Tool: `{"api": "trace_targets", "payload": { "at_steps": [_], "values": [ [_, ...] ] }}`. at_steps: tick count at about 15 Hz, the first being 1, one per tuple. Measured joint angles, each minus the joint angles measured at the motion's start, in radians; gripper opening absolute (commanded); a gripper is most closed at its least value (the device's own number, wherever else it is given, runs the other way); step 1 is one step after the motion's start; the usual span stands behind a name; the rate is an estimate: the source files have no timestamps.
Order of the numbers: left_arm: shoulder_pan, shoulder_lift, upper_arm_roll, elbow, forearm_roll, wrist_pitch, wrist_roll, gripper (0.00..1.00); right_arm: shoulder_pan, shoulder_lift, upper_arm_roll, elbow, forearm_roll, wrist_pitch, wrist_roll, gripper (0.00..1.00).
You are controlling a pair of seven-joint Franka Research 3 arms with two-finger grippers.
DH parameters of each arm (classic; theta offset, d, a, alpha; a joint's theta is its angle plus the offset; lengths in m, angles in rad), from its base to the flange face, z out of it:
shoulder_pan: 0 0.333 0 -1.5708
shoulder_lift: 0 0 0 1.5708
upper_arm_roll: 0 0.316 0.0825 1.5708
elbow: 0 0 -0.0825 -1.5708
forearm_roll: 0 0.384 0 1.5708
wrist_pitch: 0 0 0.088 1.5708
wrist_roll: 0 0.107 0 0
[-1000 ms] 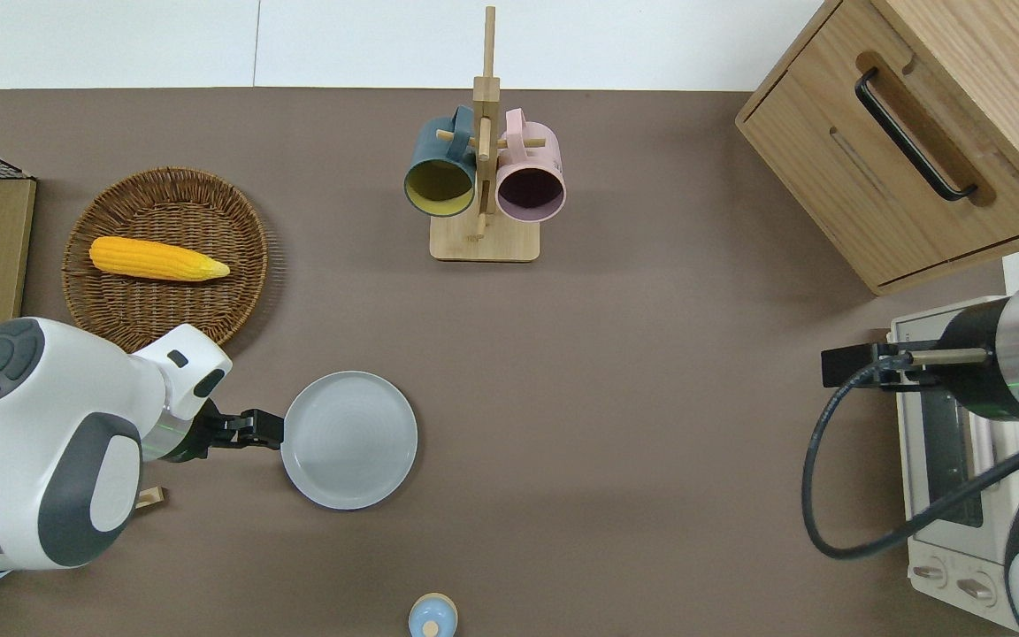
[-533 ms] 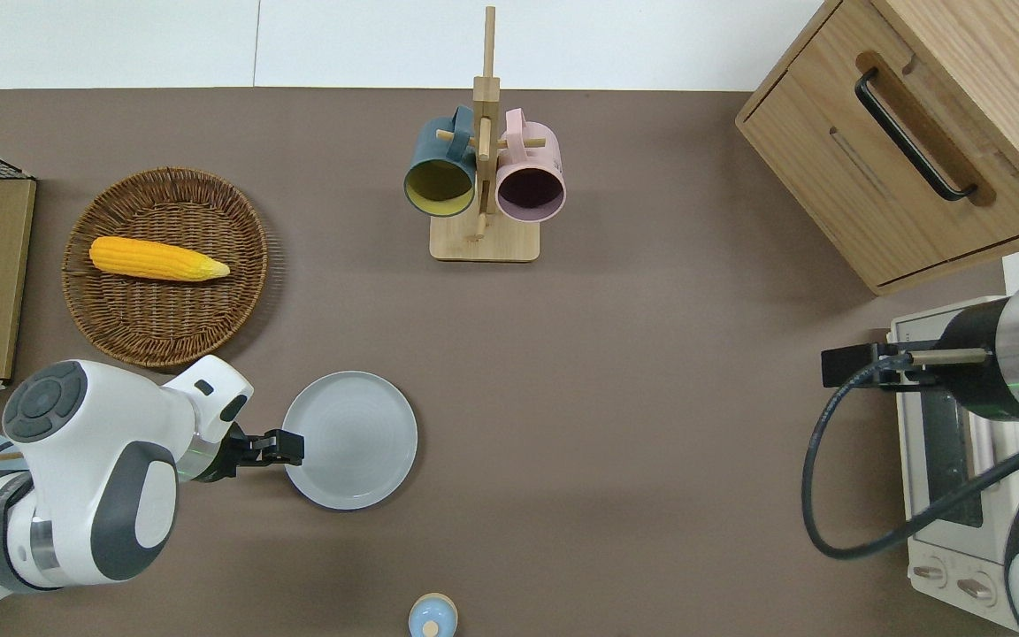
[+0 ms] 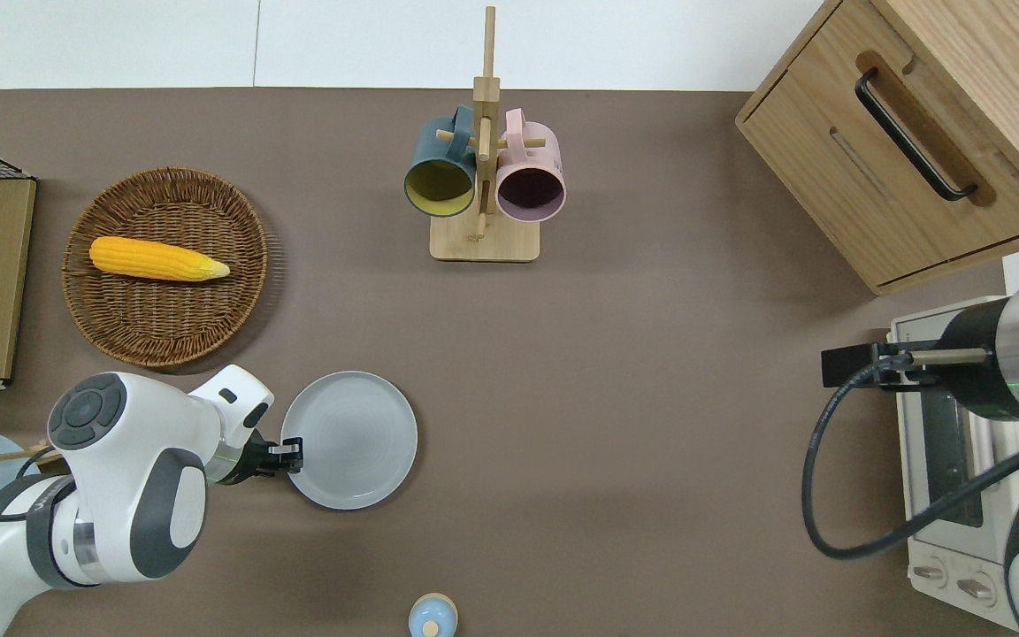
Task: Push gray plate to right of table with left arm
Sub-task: 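Push the gray plate with the left gripper away from the basket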
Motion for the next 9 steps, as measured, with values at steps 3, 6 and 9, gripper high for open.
{"api": "trace_targets", "payload": {
  "at_steps": [3,6,9],
  "values": [
    [-0.001,-0.004,-0.001,0.001,-0.005,0.001,-0.004,0.00,0.000,0.000,0.000,0.000,0.000,0.000,0.000,0.996],
    [-0.001,-0.008,-0.001,0.001,-0.009,0.001,-0.004,0.00,0.000,0.000,0.000,0.000,0.000,0.000,0.000,0.996],
    [-0.002,-0.008,-0.001,0.001,-0.009,0.001,-0.004,0.00,0.000,0.000,0.000,0.000,0.000,0.000,0.000,0.996]
  ]
}}
